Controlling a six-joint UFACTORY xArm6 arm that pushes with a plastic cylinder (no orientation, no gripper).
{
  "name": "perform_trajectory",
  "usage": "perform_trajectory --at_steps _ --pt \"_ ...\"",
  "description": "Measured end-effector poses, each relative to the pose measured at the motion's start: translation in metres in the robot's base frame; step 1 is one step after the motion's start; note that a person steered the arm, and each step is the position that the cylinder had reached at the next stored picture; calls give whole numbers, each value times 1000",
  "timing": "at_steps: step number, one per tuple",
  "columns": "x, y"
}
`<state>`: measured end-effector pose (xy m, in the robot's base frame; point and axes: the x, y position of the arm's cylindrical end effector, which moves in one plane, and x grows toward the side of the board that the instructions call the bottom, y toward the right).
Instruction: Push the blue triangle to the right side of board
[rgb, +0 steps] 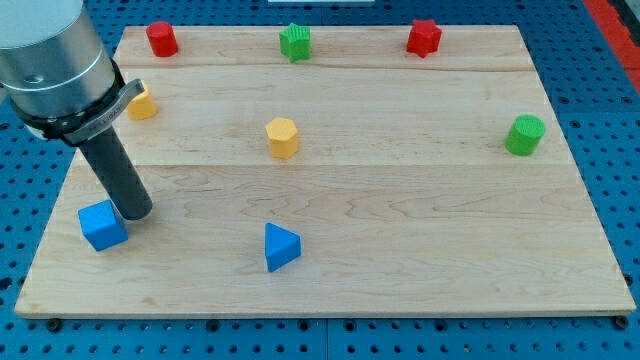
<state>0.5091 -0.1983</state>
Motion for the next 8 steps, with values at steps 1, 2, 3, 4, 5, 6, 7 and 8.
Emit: perform_trajectory --at_steps 1,2,3,4,5,6,7,8 --pt "7 0" --pt "17 6" --pt "26 36" --pt "50 86" --pt "48 155" --pt "40 218" --pt "39 272" --pt "39 323"
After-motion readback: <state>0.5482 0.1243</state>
